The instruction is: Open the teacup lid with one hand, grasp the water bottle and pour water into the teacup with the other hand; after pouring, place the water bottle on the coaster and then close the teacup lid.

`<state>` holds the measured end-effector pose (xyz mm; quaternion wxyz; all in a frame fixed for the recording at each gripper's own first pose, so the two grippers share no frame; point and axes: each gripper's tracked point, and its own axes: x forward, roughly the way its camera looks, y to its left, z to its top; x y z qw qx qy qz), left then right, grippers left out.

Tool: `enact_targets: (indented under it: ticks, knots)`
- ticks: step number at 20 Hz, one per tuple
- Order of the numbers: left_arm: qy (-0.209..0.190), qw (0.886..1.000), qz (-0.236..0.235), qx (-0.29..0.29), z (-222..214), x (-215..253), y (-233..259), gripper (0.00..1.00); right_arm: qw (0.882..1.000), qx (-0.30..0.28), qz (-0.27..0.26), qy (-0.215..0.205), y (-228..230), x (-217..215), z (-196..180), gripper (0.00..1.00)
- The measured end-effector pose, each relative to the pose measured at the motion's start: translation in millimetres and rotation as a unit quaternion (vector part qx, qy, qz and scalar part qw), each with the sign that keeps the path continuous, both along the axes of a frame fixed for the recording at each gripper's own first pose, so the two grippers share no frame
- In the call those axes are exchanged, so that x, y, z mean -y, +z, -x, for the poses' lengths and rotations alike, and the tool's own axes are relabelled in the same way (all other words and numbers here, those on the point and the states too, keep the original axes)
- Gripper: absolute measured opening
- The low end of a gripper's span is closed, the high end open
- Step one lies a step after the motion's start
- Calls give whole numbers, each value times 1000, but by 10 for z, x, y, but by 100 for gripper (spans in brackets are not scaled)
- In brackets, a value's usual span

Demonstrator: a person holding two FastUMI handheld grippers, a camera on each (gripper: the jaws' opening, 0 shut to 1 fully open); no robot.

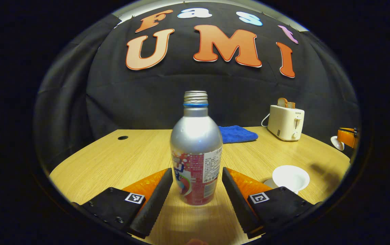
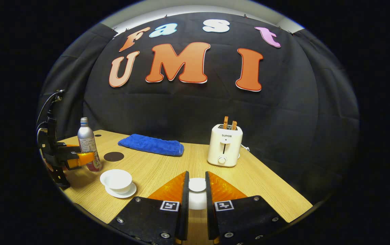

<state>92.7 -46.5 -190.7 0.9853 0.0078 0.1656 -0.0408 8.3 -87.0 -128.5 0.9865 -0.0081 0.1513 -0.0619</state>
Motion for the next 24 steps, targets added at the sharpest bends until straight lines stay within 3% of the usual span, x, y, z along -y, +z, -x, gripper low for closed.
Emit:
enact_targets:
  ticks: [4,7,8,9,10,12,14,18,19,24]
  knots:
    - [-4,1000,-13,19,-208,39,96,92,1000,3,6,13,34,-75,-62,23]
    - [-4,999,-19,28,-327,53,115,96,1000,6,9,17,42,-92,-117,23]
    - [-3,999,-22,25,-350,58,112,92,1000,7,9,17,53,-88,-127,23]
    - [0,999,-24,25,-359,64,117,96,1000,7,8,18,50,-84,-140,23]
    - [-1,999,-22,25,-342,77,131,95,1000,7,6,16,44,-75,-142,23]
    - [-5,999,-31,20,-306,88,122,83,1000,5,3,17,28,-72,-150,23]
    - [-5,999,-45,22,-304,47,193,83,1000,4,3,17,7,-62,-158,23]
    - [-2,994,-110,24,-246,-76,344,81,1000,7,-2,22,9,-69,-146,23]
    - [-1,991,-131,26,-243,-109,387,84,1000,7,-2,24,9,-79,-146,23]
    - [-15,971,-236,40,-188,-153,551,85,999,8,2,34,7,-103,-114,23]
